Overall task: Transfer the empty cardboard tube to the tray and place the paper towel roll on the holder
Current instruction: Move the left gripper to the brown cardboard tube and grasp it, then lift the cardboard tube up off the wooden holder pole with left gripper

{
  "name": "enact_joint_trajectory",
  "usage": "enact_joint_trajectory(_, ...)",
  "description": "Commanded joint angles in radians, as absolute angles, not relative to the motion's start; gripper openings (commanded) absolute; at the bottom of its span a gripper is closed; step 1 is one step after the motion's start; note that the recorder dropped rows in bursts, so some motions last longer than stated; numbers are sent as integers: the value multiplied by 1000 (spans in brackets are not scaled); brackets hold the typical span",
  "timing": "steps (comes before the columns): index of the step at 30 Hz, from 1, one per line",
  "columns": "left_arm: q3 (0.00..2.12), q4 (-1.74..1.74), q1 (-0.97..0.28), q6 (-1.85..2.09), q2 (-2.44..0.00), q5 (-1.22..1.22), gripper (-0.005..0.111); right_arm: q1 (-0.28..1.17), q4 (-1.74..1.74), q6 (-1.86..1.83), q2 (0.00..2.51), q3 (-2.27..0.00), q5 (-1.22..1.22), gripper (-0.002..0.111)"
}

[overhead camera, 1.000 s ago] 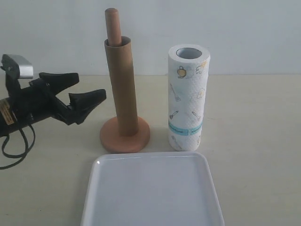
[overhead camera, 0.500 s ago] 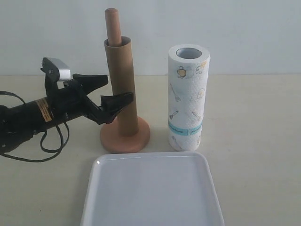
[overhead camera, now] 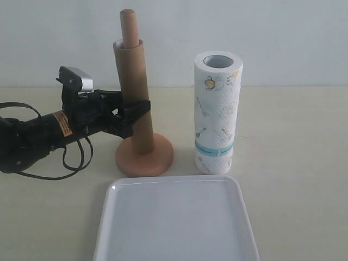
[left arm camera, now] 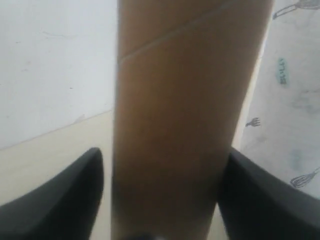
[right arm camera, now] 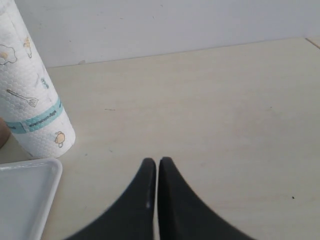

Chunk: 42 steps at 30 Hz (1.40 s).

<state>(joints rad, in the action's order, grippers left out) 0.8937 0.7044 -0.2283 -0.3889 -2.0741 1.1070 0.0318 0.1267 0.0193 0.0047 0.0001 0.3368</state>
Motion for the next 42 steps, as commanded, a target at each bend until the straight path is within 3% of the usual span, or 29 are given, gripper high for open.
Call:
enact_joint_trajectory(1, 897, 699, -233, -384, -2075, 1124, 29, 30, 119, 20, 0, 0, 334, 1)
enact_joint_trajectory(5, 897, 700, -233, -384, -2067, 1195, 4, 30, 119, 20, 0, 0, 334, 1)
enact_joint_trajectory(14, 897, 725, -233, -479, -1944, 1221, 4, 30, 119, 20, 0, 0, 334, 1)
enact_joint_trajectory(28, 899, 635, -231, -554, -1459, 1176, 4, 30, 119, 20, 0, 0, 334, 1)
enact_joint_trajectory(33, 920, 675, -231, -592, -1285, 1007, 4, 30, 119, 20, 0, 0, 334, 1)
enact_joint_trajectory(42, 935, 923, -231, -811, -993, 494, 4, 30, 119, 20, 0, 0, 334, 1)
